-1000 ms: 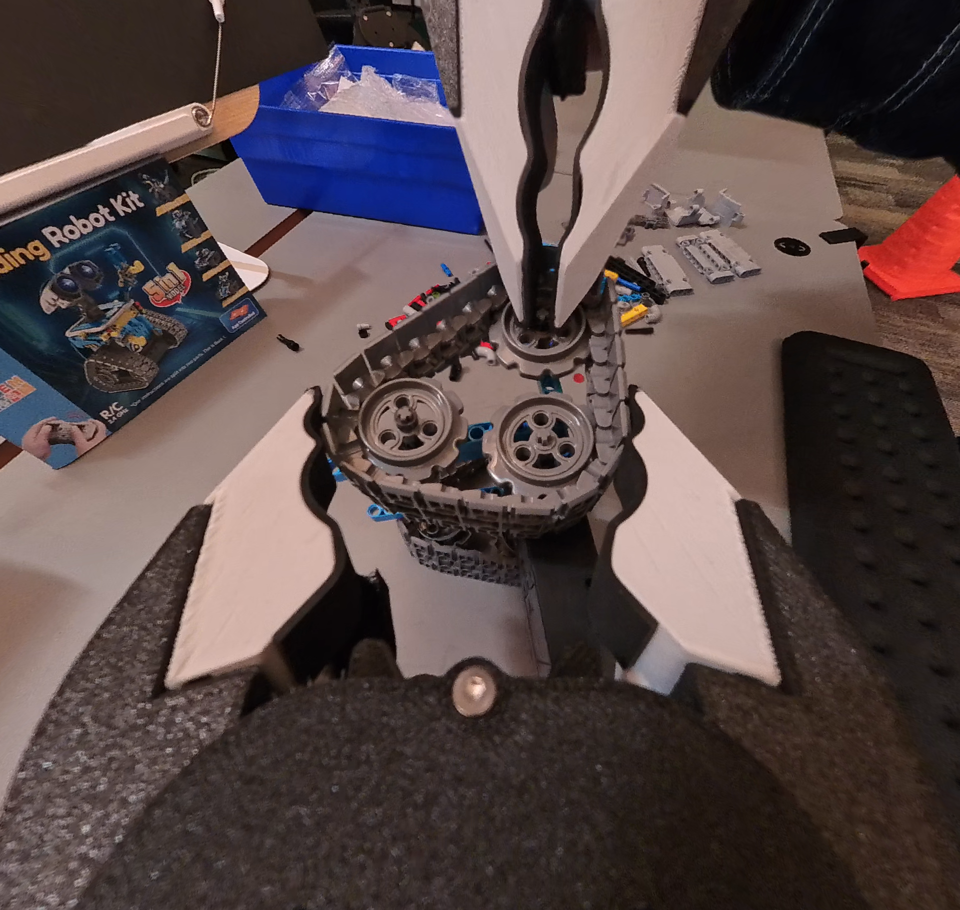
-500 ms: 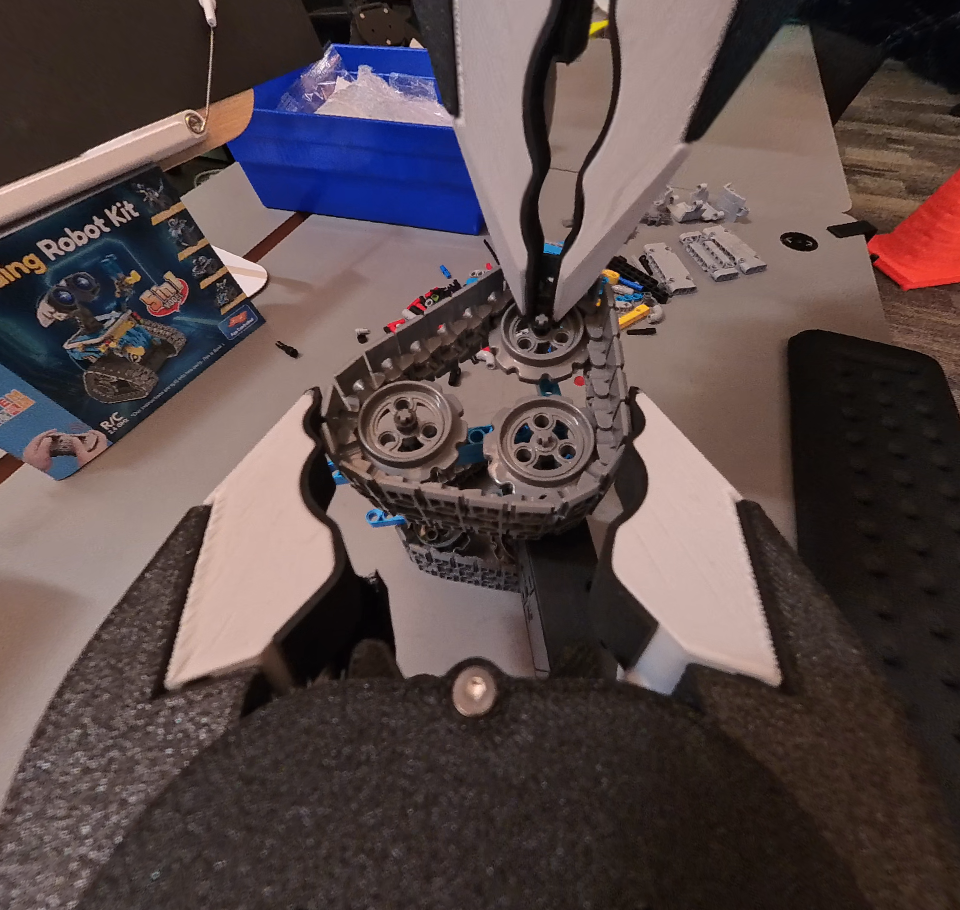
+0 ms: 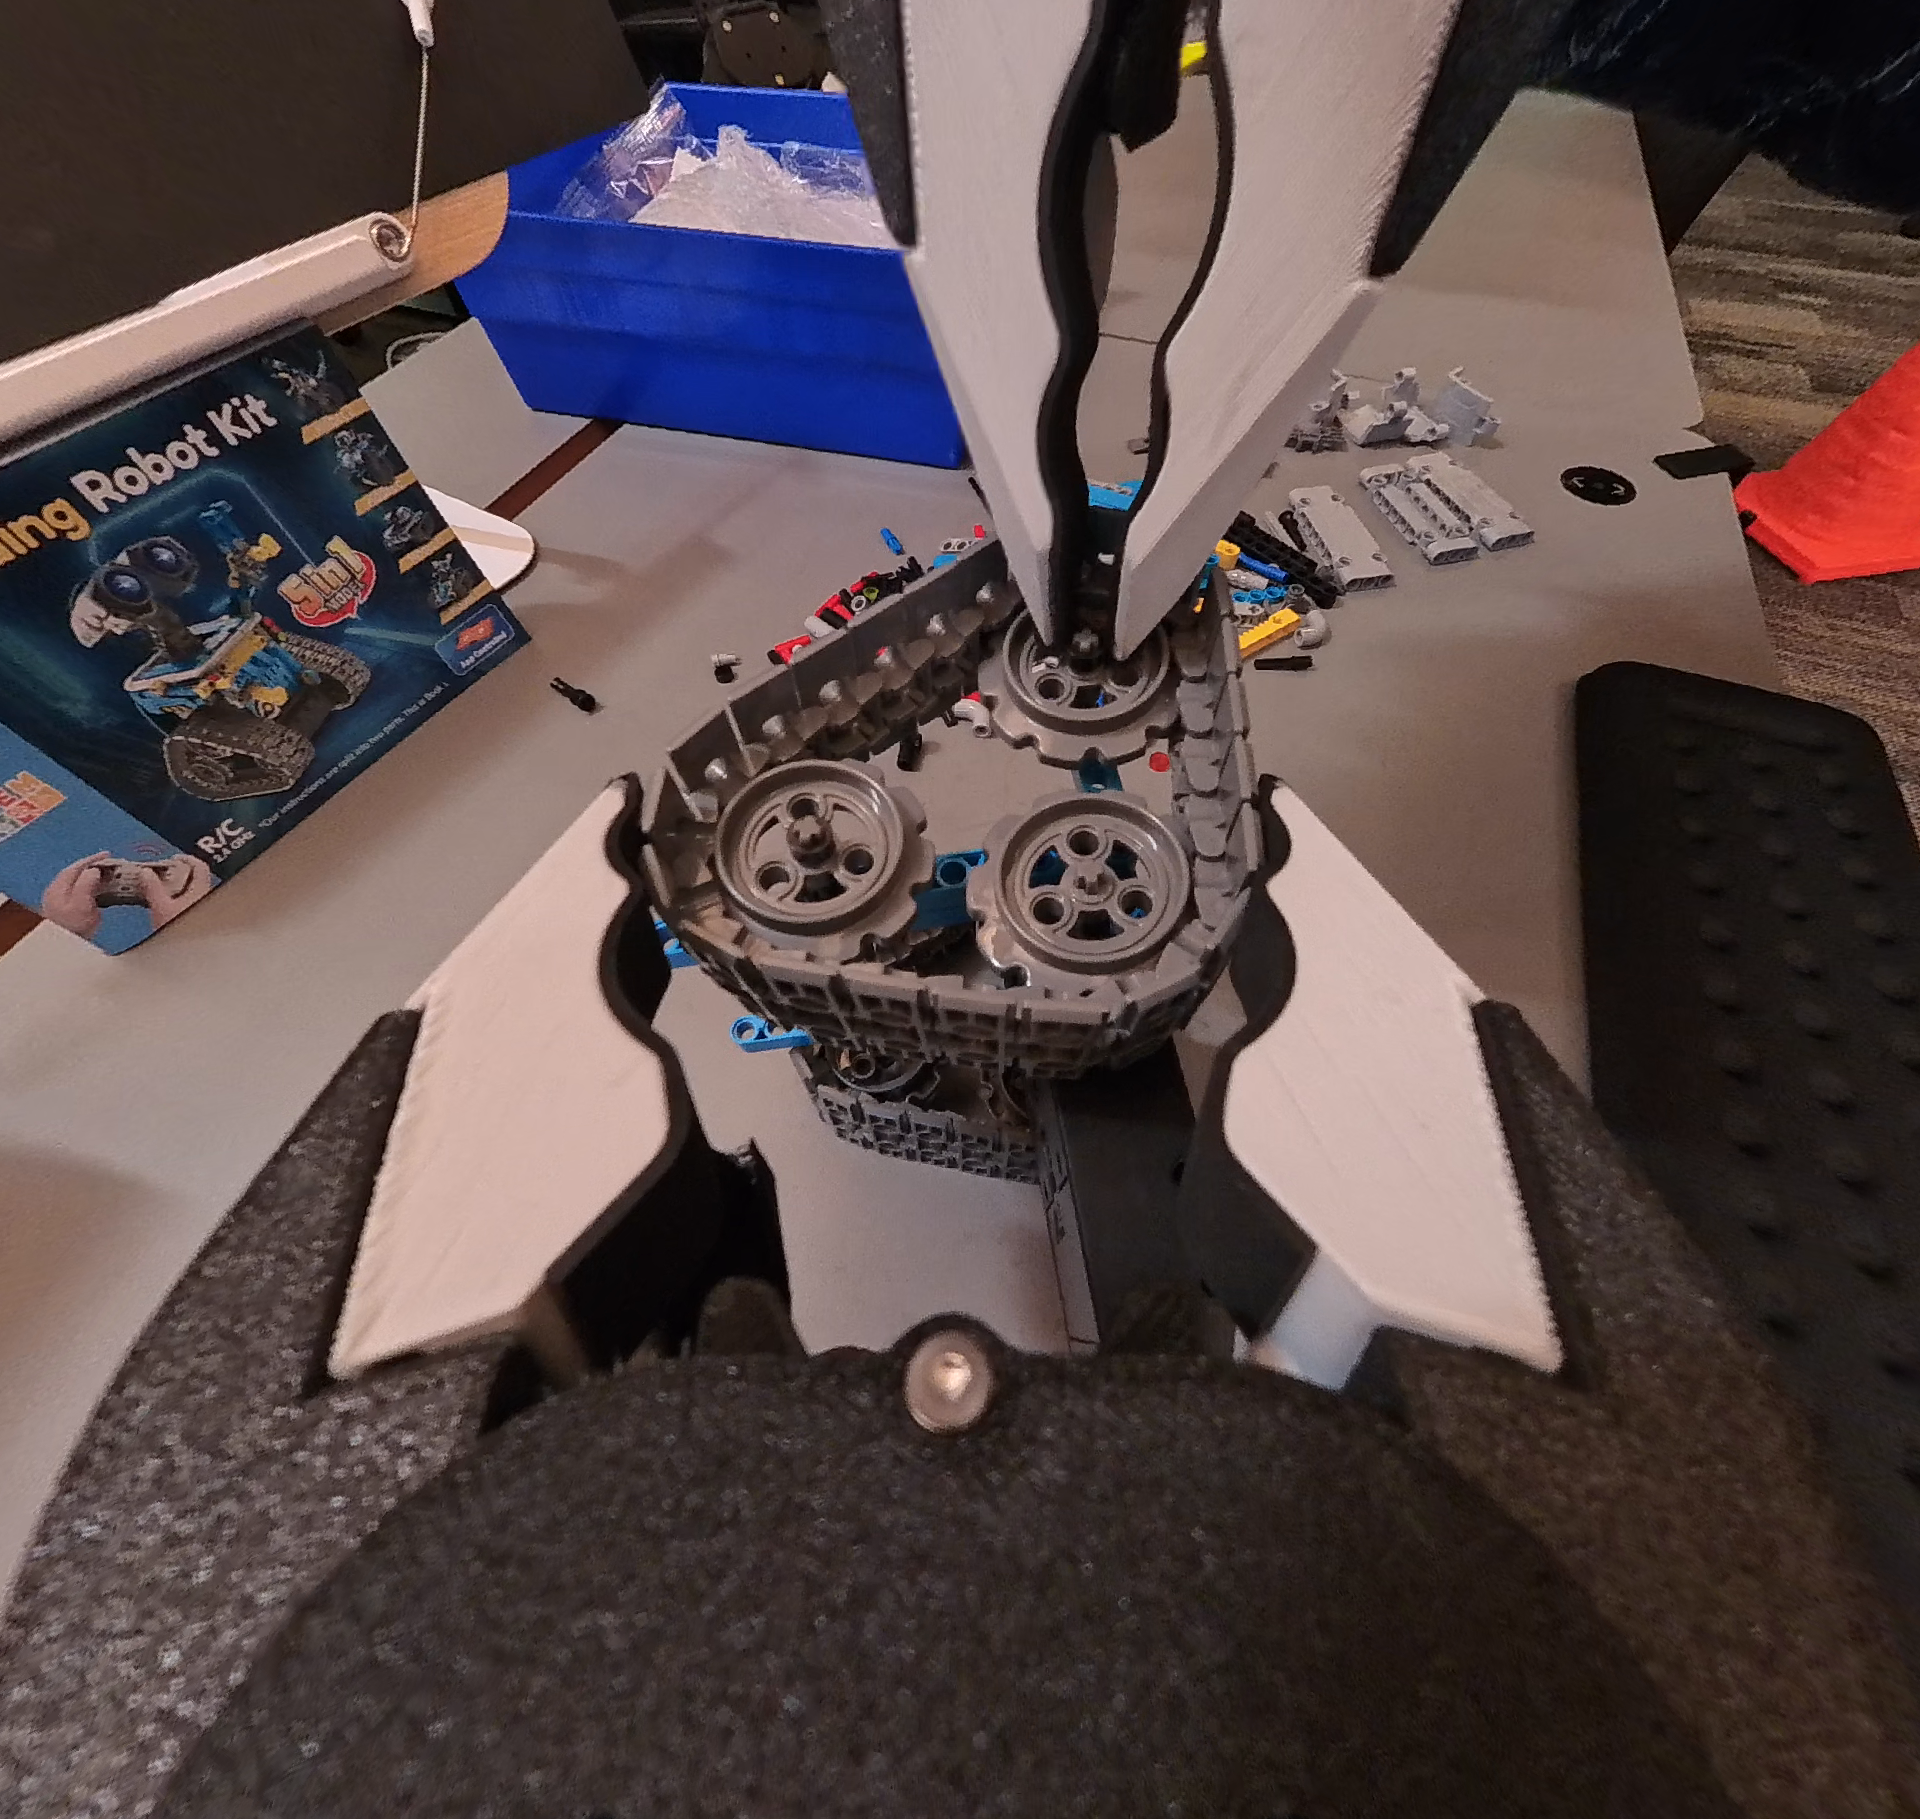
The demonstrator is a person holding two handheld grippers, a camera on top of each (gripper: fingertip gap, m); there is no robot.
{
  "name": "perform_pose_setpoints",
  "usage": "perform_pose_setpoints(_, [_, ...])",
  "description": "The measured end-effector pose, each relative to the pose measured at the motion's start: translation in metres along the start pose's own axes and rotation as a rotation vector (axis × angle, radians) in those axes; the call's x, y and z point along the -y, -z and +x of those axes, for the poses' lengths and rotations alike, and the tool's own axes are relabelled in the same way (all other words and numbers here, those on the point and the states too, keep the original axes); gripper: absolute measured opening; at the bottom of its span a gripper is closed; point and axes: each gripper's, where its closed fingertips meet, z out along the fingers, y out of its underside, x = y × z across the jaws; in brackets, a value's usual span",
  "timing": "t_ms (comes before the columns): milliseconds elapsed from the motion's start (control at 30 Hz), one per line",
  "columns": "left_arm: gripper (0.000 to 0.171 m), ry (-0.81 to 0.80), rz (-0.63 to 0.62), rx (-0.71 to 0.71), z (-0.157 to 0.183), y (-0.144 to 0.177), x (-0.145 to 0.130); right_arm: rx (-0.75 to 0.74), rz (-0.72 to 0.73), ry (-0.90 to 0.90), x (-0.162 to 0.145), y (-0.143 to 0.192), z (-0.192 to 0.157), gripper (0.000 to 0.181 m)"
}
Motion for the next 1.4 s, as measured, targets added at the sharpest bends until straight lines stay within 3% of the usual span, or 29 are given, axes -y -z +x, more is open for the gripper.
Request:
perform_pose_setpoints(200, [0.111, 0.013, 0.002, 0.009, -0.001, 0.0, -0.001, 0.062, 0.268, -0.057, 0.004, 0.002, 0.0, 0.002])
perform_pose_setpoints(333, [0.111, 0.015, 0.002, 0.003, -0.001, -0.002, 0.0, 0.065, 0.356, -0.11, 0.002, 0.001, 0.002, 0.004])
perform_pose_setpoints(467, [0.112, 0.004, -0.003, 0.007, 0.0, -0.002, 0.001, 0.035, 0.323, -0.073, 0.01, 0.003, -0.007, 0.011])
perform_pose_setpoints(633, [0.112, 0.007, -0.002, 0.008, 0.0, -0.001, 0.0, 0.01, 0.26, -0.072, 0.008, 0.003, -0.006, 0.0])
perform_pose_setpoints(733, [0.112, 0.011, 0.001, 0.002, -0.001, 0.0, -0.001, -0.044, 0.218, -0.084, -0.001, 0.008, 0.001, 0.01])
perform_pose_setpoints(1133, [0.112, 0.001, -0.004, 0.009, 0.0, -0.002, 0.0, -0.008, 0.182, -0.073, 0.001, -0.002, 0.0, 0.005])
perform_pose_setpoints(1267, [0.112, 0.011, 0.001, 0.006, -0.001, -0.001, -0.001, 0.039, 0.356, -0.106, 0.007, 0.001, 0.0, 0.004])
perform_pose_setpoints(1333, [0.111, -0.008, -0.002, 0.014, 0.0, -0.003, 0.0, 0.184, 0.654, -0.16, 0.034, 0.039, -0.008, 0.004])
perform_pose_setpoints(1367, [0.111, -0.013, -0.002, 0.019, 0.001, -0.004, 0.001, 0.166, 0.742, -0.178, 0.038, 0.059, 0.0, 0.003])
perform_pose_setpoints(1400, [0.111, -0.016, -0.002, 0.02, 0.002, -0.005, 0.001, 0.082, 0.691, -0.171, 0.03, 0.06, 0.009, 0.004])
